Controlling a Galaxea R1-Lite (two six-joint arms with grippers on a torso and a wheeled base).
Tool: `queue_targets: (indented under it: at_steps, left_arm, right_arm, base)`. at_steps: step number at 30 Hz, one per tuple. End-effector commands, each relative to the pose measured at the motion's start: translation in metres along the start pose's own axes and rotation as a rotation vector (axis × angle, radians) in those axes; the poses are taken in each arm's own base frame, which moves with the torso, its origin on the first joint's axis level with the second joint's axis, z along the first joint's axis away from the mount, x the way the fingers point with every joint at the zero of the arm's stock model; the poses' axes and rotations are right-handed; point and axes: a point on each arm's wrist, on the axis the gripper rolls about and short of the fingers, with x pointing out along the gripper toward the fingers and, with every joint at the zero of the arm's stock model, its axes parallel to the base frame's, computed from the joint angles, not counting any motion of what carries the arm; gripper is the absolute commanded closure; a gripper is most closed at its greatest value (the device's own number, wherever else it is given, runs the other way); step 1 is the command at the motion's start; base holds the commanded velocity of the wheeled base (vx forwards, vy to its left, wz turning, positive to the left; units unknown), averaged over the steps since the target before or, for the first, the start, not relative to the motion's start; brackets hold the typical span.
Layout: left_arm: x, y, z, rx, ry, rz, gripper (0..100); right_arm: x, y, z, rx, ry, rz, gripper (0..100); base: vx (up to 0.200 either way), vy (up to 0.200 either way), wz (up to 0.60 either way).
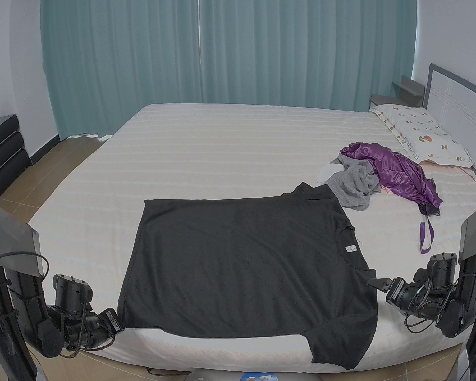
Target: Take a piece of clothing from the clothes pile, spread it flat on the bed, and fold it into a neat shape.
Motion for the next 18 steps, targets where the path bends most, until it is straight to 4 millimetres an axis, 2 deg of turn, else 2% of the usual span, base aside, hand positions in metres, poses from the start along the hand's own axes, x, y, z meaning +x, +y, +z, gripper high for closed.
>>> queue_targets:
  at_steps: [1, 6, 18]
  left_arm:
    - [-0.011, 0.005, 0.003, 0.0, -0.017, 0.012, 100]
    - [-0.021, 0.006, 0.007, 0.028, -0.034, 0.016, 100]
    - [-0.022, 0.01, 0.004, 0.057, -0.003, 0.047, 100]
  right_arm:
    - [-0.003, -0.002, -0.003, 0.003, 0.016, -0.013, 0]
    - [-0.003, -0.002, -0.003, 0.002, 0.017, -0.012, 0]
    - [-0.003, -0.001, -0.004, -0.002, 0.018, -0.009, 0]
  base:
    - [0.0, 0.0, 0.0]
    - [0.0, 0.0, 0.0]
    - [0.0, 0.0, 0.0]
